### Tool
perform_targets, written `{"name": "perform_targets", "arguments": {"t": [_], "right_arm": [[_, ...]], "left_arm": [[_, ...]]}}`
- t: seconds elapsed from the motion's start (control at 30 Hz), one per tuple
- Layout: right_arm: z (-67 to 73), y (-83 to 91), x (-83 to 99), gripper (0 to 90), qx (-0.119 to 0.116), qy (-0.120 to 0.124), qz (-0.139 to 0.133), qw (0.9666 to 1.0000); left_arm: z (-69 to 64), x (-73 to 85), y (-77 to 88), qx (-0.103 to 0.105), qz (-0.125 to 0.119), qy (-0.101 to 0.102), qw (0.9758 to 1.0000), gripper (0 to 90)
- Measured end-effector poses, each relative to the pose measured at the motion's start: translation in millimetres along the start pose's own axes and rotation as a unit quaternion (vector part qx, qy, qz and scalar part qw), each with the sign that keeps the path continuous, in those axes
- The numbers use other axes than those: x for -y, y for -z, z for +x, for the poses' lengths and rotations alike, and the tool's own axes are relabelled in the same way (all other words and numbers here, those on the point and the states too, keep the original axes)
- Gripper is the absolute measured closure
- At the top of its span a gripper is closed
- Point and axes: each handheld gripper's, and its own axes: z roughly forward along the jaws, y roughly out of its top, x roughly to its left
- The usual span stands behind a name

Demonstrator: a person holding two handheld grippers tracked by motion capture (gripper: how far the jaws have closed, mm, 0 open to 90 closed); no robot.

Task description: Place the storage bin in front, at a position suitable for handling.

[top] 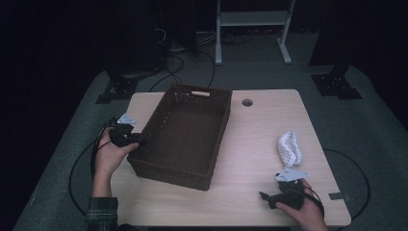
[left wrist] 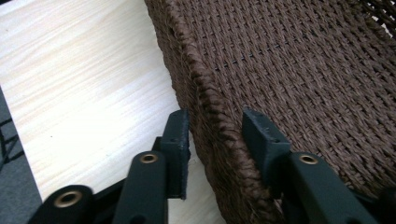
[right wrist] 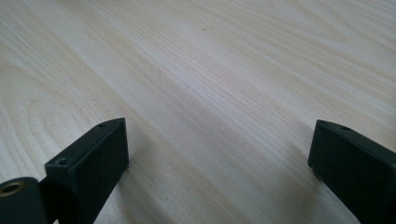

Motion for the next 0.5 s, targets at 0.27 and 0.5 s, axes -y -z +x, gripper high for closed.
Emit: {"name": "perform_targets", "arguments": {"t": [0.27,0.5], "right_arm": [[0.0,0.0,0.0,4.3,0.000,0.000,0.000,1.0000],[0.1,-0.1,0.0,4.3,0.000,0.000,0.000,1.0000]], "left_arm": [[-3.8,-4.7,12.2,0.012,-0.034,-0.001,0.9994,49.5],[-21.7,-18.1,22.6,0.024,-0.050,-0.006,0.9984,46.5]]}}
